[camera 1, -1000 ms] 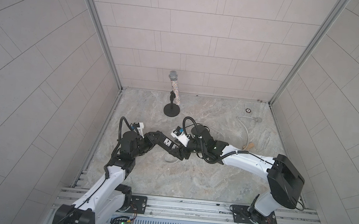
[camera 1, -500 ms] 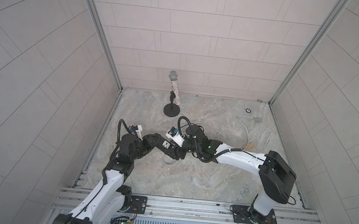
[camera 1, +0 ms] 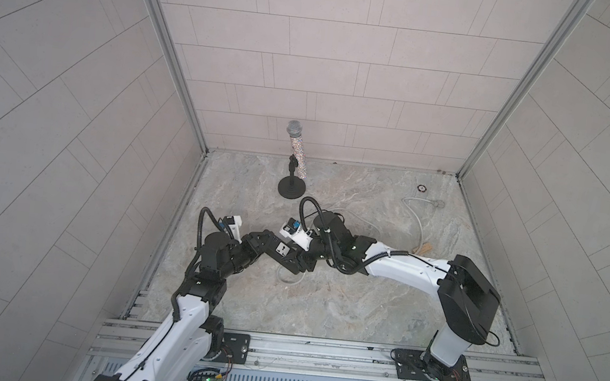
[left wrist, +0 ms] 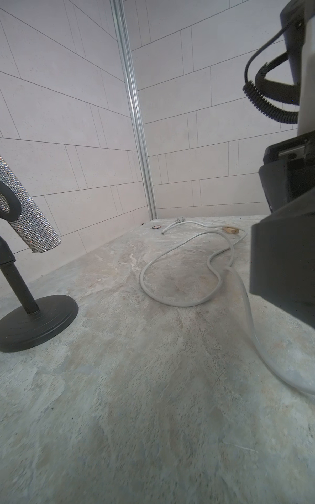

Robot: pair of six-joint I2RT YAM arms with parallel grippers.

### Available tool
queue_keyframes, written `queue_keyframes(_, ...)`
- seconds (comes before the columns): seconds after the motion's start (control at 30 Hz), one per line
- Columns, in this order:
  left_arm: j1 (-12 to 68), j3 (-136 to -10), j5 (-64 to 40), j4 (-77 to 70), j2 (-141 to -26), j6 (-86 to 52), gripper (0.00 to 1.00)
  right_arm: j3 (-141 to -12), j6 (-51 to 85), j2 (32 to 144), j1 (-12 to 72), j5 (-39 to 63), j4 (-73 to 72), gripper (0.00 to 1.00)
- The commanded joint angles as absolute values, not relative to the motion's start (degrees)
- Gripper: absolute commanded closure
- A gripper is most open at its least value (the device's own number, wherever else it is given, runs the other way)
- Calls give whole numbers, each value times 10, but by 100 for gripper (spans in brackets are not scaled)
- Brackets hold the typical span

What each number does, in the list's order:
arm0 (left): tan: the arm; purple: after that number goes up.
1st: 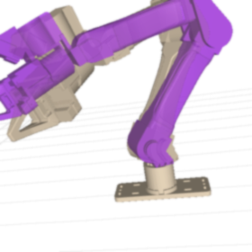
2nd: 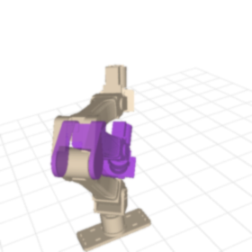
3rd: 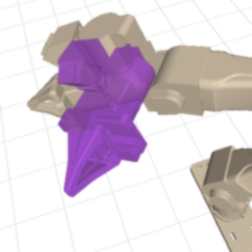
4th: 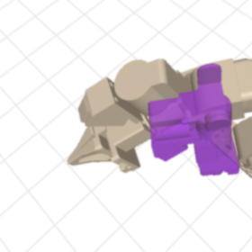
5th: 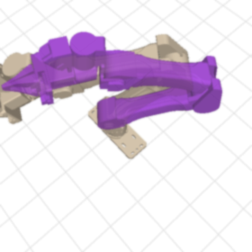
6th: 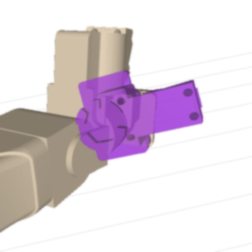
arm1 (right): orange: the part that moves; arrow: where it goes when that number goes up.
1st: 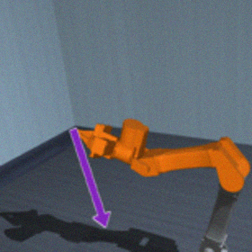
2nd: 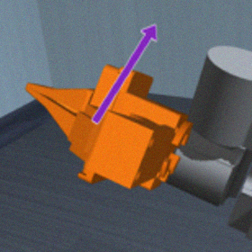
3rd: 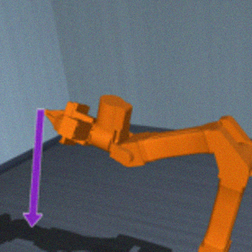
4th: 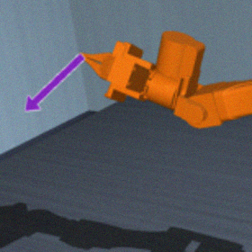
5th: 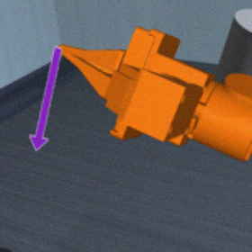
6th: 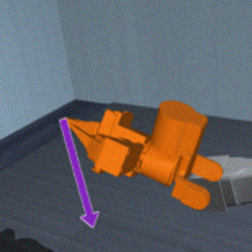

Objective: Unwrap the cord wrapped around the power strip
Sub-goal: Adjust the power strip.

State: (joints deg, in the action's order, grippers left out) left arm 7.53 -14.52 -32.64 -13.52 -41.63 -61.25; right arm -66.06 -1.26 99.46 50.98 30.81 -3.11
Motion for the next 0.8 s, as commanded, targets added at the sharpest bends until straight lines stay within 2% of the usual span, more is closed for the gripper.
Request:
queue_keyframes(0.0, 76, -143, -349, -175, -406, -616, 100, -672, -16, 1007, 509, 332, -25, 37)
queue_keyframes(0.1, 76, -142, -356, -176, -403, -614, 100, -677, -17, 1010, 508, 336, -23, 38)
queue_keyframes(0.3, 77, -136, -342, -179, -399, -621, 100, -683, -6, 1012, 507, 332, -32, 59)
queue_keyframes(0.33, 76, -138, -335, -172, -398, -621, 92, -683, -3, 1012, 508, 331, -37, 62)
queue_keyframes(0.43, 76, -155, -278, -87, -384, -607, 46, -682, 5, 1015, 508, 310, -47, 68)
queue_keyframes(0.47, 76, -164, -244, -30, -374, -604, 37, -683, 10, 1019, 510, 297, -48, 71)
queue_keyframes(0.6, 77, -223, -18, 216, -295, -622, 32, -701, 29, 1044, 533, 213, -33, 74)
queue_keyframes(0.77, 76, -319, 208, 399, -221, -575, 32, -715, 7, 1073, 571, 193, -20, 75)
